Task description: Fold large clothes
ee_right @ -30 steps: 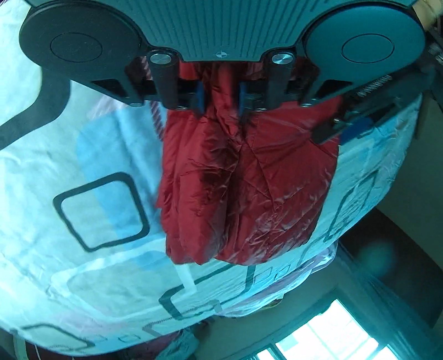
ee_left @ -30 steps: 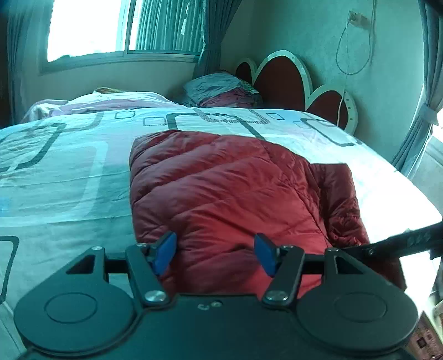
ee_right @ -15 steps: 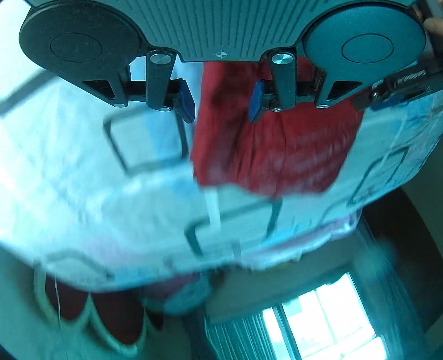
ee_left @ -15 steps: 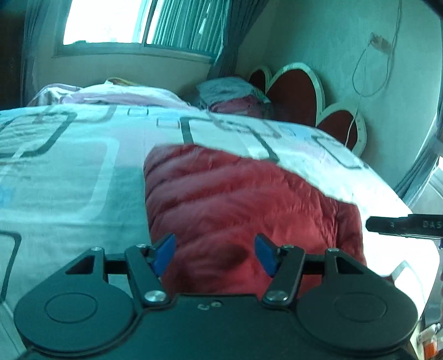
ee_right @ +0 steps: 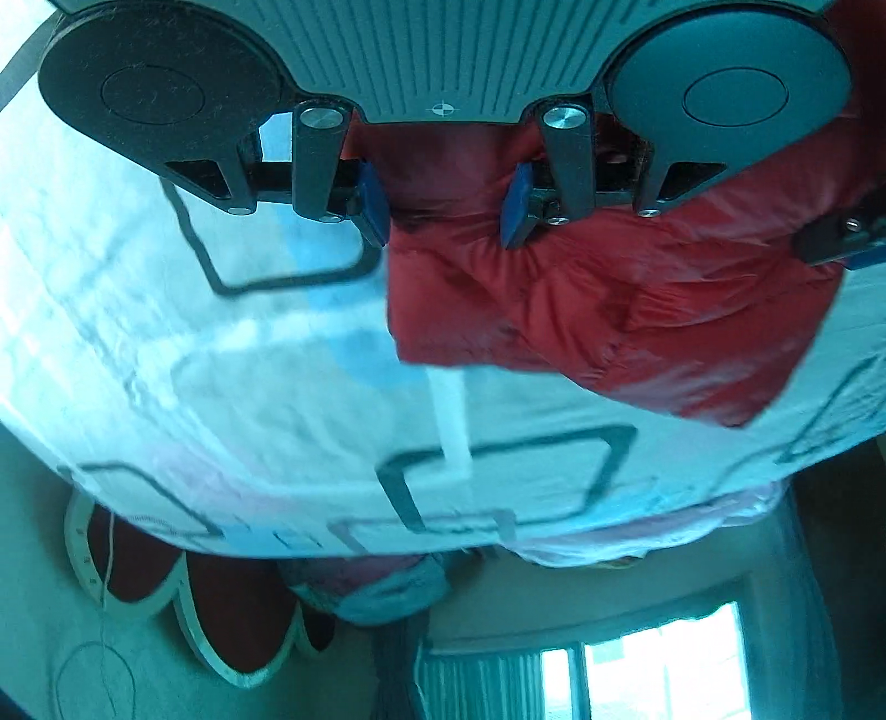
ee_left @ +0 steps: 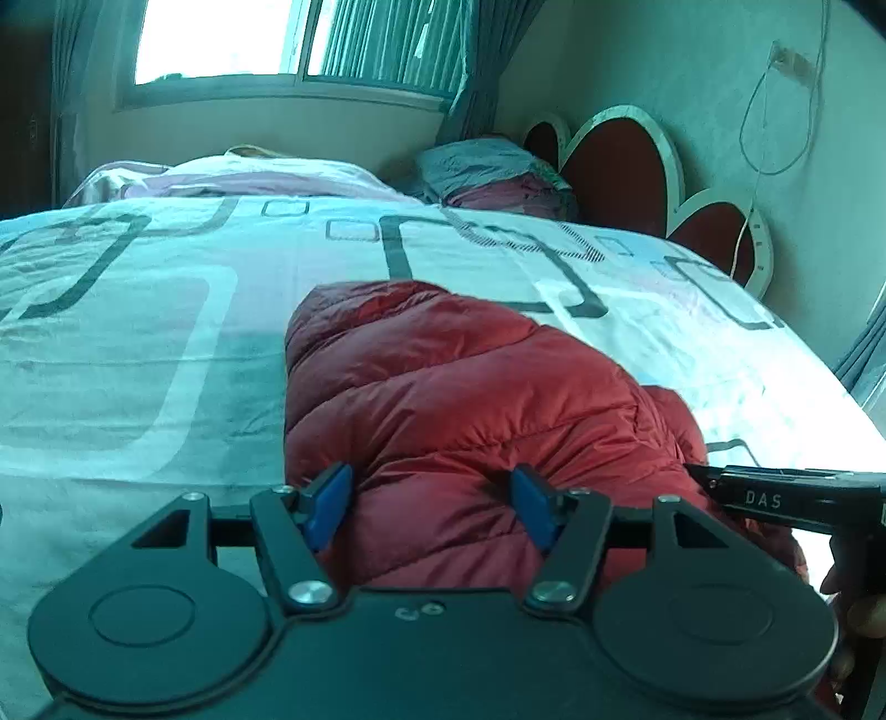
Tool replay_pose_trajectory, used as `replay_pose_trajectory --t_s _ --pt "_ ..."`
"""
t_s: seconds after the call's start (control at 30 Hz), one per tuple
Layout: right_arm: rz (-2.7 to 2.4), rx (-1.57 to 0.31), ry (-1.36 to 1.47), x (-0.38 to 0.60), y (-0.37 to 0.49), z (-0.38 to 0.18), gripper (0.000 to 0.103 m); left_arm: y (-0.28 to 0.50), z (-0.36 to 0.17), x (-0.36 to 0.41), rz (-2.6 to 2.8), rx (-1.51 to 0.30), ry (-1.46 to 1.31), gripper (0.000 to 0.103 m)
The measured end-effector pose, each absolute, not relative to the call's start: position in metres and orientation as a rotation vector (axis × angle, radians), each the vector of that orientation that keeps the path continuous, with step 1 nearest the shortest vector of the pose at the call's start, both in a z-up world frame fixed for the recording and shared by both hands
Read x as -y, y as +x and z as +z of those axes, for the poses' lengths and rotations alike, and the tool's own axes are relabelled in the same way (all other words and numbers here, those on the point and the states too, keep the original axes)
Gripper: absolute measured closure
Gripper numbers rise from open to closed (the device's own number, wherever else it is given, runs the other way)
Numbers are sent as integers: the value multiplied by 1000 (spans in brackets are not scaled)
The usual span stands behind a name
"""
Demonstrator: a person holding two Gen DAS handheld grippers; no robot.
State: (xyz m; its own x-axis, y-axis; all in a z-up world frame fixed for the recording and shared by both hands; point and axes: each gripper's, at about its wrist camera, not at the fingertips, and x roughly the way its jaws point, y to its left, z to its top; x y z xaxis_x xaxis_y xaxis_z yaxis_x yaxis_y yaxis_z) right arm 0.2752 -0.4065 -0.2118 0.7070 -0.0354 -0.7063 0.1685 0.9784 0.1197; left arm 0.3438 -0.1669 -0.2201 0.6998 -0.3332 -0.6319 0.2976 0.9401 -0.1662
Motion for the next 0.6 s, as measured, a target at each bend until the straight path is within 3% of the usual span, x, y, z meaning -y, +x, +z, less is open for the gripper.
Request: replay_pose_trajectory --t_s 0.3,0.6 --pt "-115 -793 162 407 279 -223 60 344 -223 171 -321 -734 -22 38" --pt "-13 -705 216 412 240 -168 60 325 -203 167 -290 -722 -62 40"
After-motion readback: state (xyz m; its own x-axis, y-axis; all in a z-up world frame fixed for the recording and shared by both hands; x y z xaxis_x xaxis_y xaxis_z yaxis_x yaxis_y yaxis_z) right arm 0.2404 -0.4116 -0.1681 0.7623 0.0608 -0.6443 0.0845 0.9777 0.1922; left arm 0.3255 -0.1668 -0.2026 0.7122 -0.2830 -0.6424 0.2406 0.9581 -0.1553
